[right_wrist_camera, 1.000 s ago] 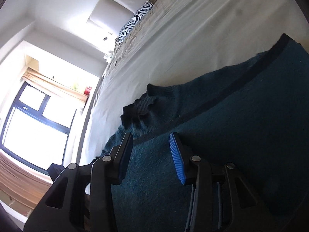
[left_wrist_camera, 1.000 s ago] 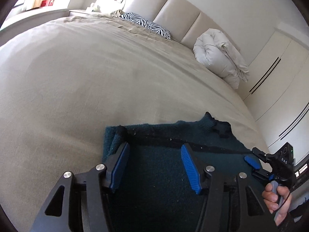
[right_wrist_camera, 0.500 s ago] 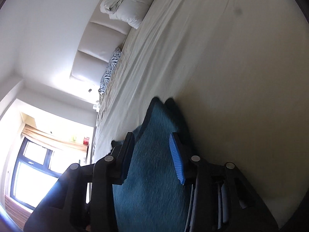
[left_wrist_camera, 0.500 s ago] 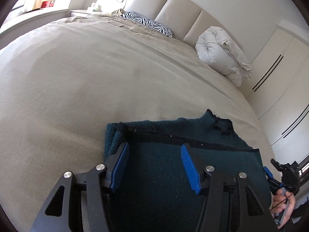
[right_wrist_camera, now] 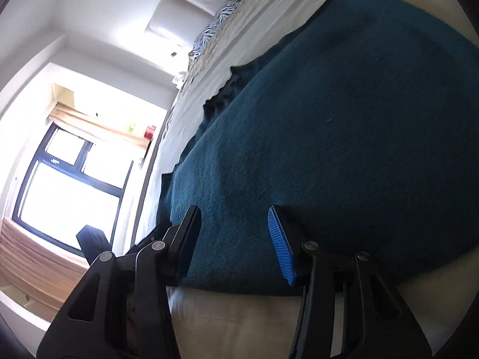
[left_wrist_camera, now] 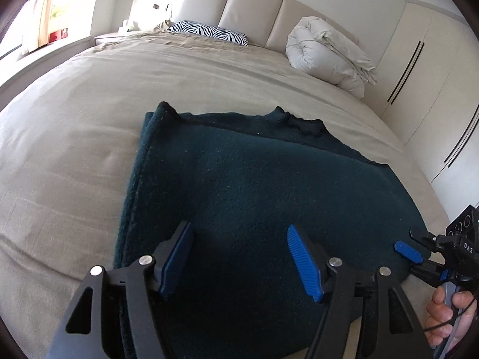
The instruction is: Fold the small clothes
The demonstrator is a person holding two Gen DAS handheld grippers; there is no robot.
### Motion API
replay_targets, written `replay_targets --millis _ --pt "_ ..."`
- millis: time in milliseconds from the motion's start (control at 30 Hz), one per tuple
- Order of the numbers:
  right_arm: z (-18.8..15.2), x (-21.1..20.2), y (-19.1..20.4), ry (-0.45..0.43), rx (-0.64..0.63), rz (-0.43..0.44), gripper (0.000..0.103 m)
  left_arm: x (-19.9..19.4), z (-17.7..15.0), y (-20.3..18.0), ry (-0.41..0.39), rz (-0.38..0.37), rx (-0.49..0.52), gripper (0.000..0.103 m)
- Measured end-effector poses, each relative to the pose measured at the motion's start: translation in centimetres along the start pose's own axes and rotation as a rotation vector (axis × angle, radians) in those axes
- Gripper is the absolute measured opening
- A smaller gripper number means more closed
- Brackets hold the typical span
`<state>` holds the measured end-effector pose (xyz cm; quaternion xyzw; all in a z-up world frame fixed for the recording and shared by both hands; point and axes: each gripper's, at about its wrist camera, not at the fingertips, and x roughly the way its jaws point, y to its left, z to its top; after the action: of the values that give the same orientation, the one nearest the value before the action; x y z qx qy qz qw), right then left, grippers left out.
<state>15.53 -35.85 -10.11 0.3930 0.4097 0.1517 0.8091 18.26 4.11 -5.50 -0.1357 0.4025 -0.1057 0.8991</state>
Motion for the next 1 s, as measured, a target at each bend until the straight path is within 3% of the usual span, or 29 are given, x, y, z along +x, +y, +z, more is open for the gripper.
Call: replay_targets --millis 167,333,533,567,1000 --pt "0.5 -6.0 -4.0 -0.14 0.153 -0.034 0.046 -2.7 -0.6 2.2 -0.007 0.001 -0.064 0.068" --pt "-2.4 -11.2 -4.3 -0.174 0.135 -0.047 0.048 -7.4 -2.1 5.9 -0.082 -0.009 -0.219 0.072" --pt "-4.3 -10.7 -1.1 -0.136 0.06 -0.043 0.052 -8.7 -3.5 10.4 -0.03 -0.062 -0.38 0.073" --pt "-4.6 -12.4 -1.0 -0.128 0.046 -0.04 0.052 -8.6 -3.5 10.8 -0.013 -0.081 -0.396 0.073" --pt "-5.9 -8.1 8.4 0.059 -0.167 -0.015 0.052 -3.8 -0.6 11.3 0.132 -0.199 -0.398 0.074"
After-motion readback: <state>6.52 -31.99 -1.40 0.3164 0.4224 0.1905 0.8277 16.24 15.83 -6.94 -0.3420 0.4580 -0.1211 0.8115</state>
